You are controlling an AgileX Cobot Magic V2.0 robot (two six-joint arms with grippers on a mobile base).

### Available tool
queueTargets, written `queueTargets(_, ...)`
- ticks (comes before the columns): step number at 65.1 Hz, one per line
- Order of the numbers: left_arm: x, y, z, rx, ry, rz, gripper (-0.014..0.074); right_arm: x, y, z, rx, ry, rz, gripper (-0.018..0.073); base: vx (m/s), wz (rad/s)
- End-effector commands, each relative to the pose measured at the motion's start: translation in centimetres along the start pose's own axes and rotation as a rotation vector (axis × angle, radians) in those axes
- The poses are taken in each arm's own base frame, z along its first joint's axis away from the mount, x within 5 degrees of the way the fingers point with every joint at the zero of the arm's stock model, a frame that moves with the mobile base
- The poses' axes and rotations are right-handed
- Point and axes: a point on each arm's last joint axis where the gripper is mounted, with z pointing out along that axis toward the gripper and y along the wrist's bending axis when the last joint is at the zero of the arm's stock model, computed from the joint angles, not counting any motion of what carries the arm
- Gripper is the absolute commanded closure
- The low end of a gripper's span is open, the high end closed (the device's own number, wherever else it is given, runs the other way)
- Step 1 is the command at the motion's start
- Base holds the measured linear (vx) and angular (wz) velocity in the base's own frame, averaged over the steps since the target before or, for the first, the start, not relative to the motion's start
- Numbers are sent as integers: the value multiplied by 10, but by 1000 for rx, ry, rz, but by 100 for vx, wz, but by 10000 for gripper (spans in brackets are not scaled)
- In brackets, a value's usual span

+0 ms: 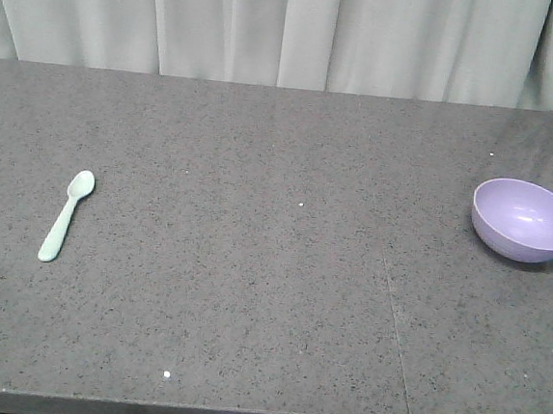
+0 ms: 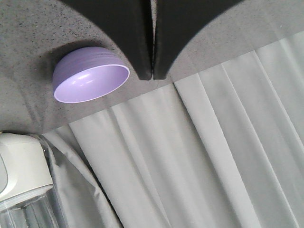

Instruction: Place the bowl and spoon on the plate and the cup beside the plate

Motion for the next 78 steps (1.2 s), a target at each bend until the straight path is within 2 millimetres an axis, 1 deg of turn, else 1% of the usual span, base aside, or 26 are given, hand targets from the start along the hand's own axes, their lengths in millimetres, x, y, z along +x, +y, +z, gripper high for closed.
queueTargets(1,-4,0,-2,33,-117,-79,602,-4,0,-1,-10,-81,24,561,0,0)
queueTargets(10,-14,-3,-3,78,-214,-202,602,-5,0,-1,-10,-83,97,561,0,0)
queueTargets(15,-22,-5,-5,124,-288,-306,602,-12,3,-2,-20,-97,124,561,0,0)
queueTargets(18,-26,-7,-7,155,-337,-350,602,-21,6,-2,-32,-121,122,561,0,0)
queueTargets(21,-31,-8,-9,183,-384,-376,602,-33,11,-3,-45,-141,117,561,0,0)
queueTargets(27,-41,-11,-15,264,-498,-452,602,-62,23,-8,-73,-181,71,561,0,0)
queueTargets(33,-49,-13,-20,350,-571,-565,602,-99,39,-14,-81,-178,9,561,0,0)
queueTargets(39,-57,-16,-20,386,-538,-677,602,-126,50,-13,-53,-93,-39,561,0,0)
queueTargets(42,-62,-19,-20,389,-508,-687,602,-139,55,-10,-38,-37,-71,559,0,0)
queueTargets(49,-77,-29,-20,365,-429,-566,602,-160,65,-3,-32,44,-176,536,0,0)
queueTargets(52,-84,-34,-22,358,-417,-491,601,-168,70,1,-48,54,-197,509,0,0)
queueTargets(56,-97,-39,-26,345,-415,-384,598,-172,74,6,-72,57,-218,463,0,0)
queueTargets(59,-106,-42,-28,322,-411,-330,592,-174,76,9,-92,50,-219,417,0,0)
queueTargets(64,-123,-44,-33,260,-399,-257,573,-174,78,14,-119,29,-208,308,0,0)
queueTargets(71,-144,-44,-33,161,-360,-248,530,-178,80,15,-127,-20,-193,171,0,0)
queueTargets(78,-160,-45,-28,106,-309,-264,475,-183,80,15,-122,-70,-190,93,0,0)
